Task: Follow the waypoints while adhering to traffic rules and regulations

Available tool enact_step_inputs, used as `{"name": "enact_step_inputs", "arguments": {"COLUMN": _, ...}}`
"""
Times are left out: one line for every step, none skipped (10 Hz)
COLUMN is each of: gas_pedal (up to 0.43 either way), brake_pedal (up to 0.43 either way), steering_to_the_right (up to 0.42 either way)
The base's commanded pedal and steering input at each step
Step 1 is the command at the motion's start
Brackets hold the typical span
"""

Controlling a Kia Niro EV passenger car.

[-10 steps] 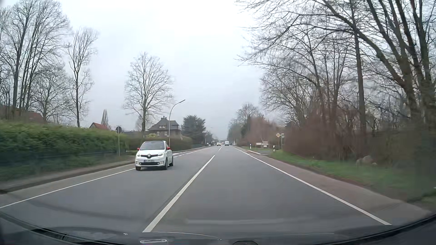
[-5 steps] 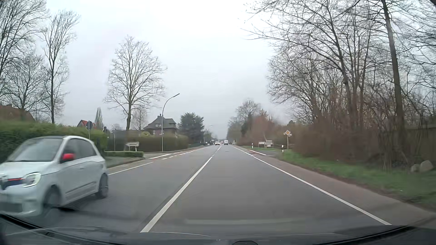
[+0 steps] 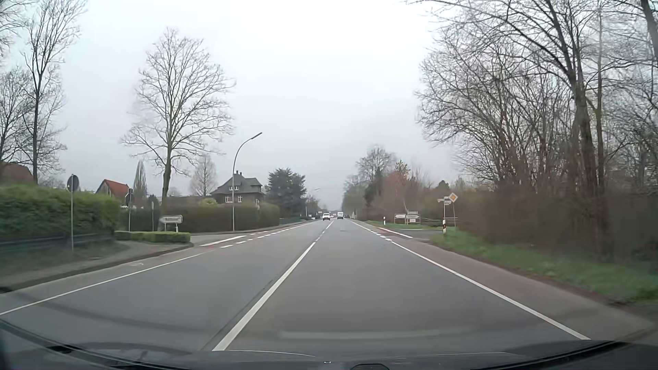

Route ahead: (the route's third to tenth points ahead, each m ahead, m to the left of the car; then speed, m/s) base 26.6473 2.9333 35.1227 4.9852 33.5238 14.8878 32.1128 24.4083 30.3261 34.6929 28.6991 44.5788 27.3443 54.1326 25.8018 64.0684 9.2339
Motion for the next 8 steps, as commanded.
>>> {"name": "enact_step_inputs", "arguments": {"gas_pedal": 0.0, "brake_pedal": 0.0, "steering_to_the_right": 0.0}}
{"name": "enact_step_inputs", "arguments": {"gas_pedal": 0.0, "brake_pedal": 0.0, "steering_to_the_right": -0.003}}
{"name": "enact_step_inputs", "arguments": {"gas_pedal": 0.0, "brake_pedal": 0.0, "steering_to_the_right": -0.003}}
{"name": "enact_step_inputs", "arguments": {"gas_pedal": 0.0, "brake_pedal": 0.0, "steering_to_the_right": -0.003}}
{"name": "enact_step_inputs", "arguments": {"gas_pedal": 0.0, "brake_pedal": 0.0, "steering_to_the_right": -0.003}}
{"name": "enact_step_inputs", "arguments": {"gas_pedal": 0.0, "brake_pedal": 0.0, "steering_to_the_right": -0.003}}
{"name": "enact_step_inputs", "arguments": {"gas_pedal": 0.0, "brake_pedal": 0.0, "steering_to_the_right": -0.003}}
{"name": "enact_step_inputs", "arguments": {"gas_pedal": 0.0, "brake_pedal": 0.0, "steering_to_the_right": -0.004}}
